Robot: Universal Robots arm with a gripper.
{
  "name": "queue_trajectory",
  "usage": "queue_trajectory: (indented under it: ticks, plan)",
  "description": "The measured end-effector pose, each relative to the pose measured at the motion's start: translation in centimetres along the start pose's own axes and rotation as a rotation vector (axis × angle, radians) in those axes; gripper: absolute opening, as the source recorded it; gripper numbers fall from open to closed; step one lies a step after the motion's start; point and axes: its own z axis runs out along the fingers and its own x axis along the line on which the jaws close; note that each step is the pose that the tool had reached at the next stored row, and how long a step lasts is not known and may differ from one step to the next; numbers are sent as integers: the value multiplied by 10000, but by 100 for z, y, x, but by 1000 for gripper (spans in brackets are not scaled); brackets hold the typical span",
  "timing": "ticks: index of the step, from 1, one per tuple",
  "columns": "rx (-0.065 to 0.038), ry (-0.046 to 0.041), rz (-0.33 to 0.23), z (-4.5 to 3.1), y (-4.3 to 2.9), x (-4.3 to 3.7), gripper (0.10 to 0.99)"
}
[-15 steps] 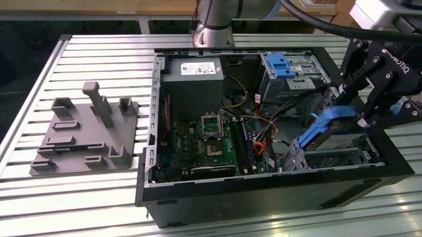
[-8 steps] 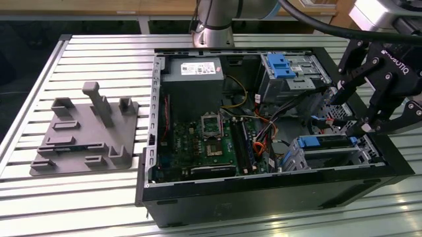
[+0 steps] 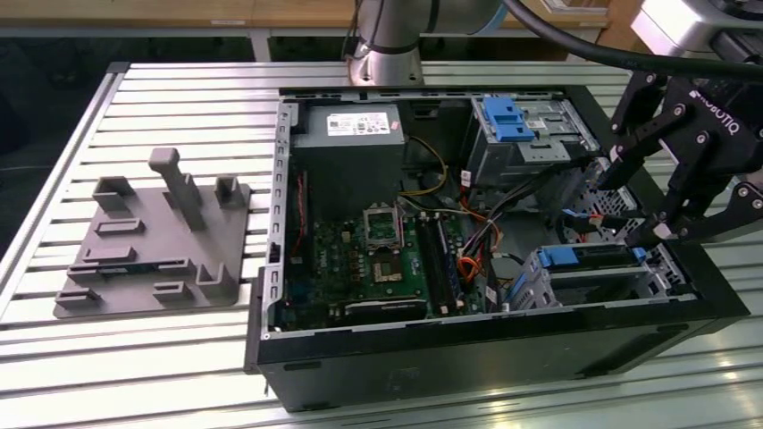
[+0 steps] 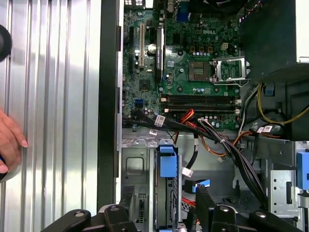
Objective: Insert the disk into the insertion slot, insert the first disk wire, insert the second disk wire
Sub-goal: 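Insert the first disk wire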
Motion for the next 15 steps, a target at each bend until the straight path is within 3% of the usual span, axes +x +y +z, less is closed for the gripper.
queue_trajectory:
  ticks: [7,9,11,15]
  plan:
    - [0,0,-1,0,0,0,616]
    - [1,35,29,0,4,-5,616]
    - [8,97,138,1,4,-4,616]
    - [31,85,500,2,8,-17,616]
